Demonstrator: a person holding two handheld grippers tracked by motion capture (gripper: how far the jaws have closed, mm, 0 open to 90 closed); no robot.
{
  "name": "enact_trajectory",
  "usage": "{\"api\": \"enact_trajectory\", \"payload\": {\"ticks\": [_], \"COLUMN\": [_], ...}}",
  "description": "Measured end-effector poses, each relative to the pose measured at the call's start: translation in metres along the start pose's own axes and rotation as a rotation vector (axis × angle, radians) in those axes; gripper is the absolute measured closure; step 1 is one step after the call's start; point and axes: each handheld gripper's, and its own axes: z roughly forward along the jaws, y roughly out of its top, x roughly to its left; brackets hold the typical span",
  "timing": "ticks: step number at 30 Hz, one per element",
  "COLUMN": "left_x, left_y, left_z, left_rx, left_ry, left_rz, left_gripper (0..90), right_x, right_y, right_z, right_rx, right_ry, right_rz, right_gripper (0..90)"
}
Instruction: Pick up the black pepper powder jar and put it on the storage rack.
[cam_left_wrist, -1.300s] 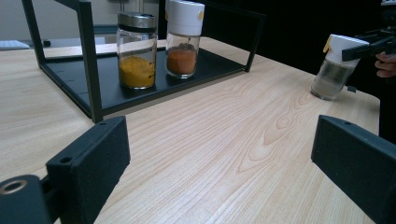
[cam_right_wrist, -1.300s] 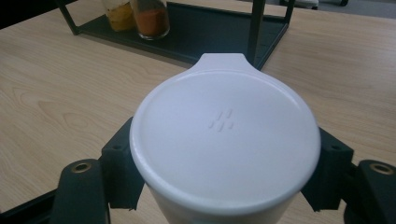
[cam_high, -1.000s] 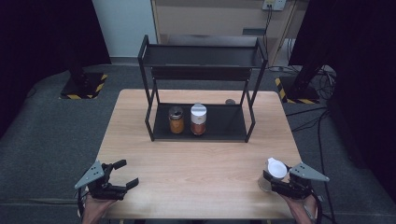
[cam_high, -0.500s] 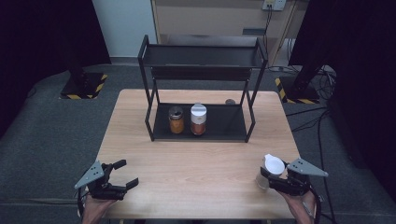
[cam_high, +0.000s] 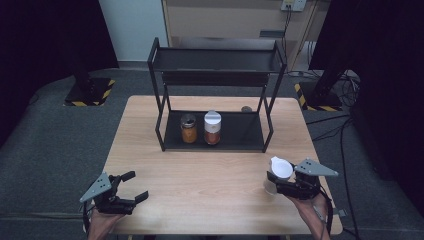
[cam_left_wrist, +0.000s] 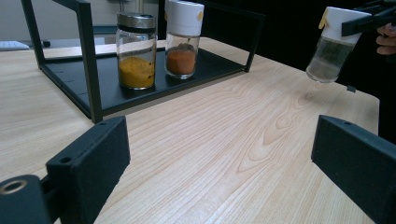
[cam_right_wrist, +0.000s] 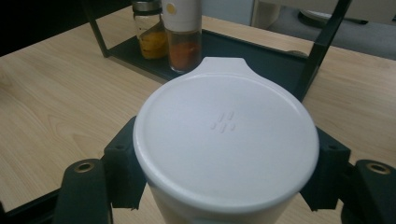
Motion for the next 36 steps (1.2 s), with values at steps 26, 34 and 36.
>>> {"api": "enact_trajectory", "payload": {"ticks": [26,34,36], "left_x": [0.0,0.0,0.0], "left_y": [0.0,0.0,0.0], "left_z": [0.0,0.0,0.0], "left_rx": [-0.002,-0.001,-0.002], "left_ry": [-0.004,-0.004,-0.004], "left_rz": [0.0,0.0,0.0], "left_gripper": [3.8,3.8,3.8], "right_x": [0.01,0.01,0.01], "right_y": [0.057,0.07,0.073], "right_z": [0.042,0.051,0.053], "right_rx": [-0.006,-0.011,-0.014], "right_ry": [0.075,0.073,0.073], "right_rz": [-0.037,-0.034,-0.032], "right_gripper": [30.8,30.8,30.8]}}
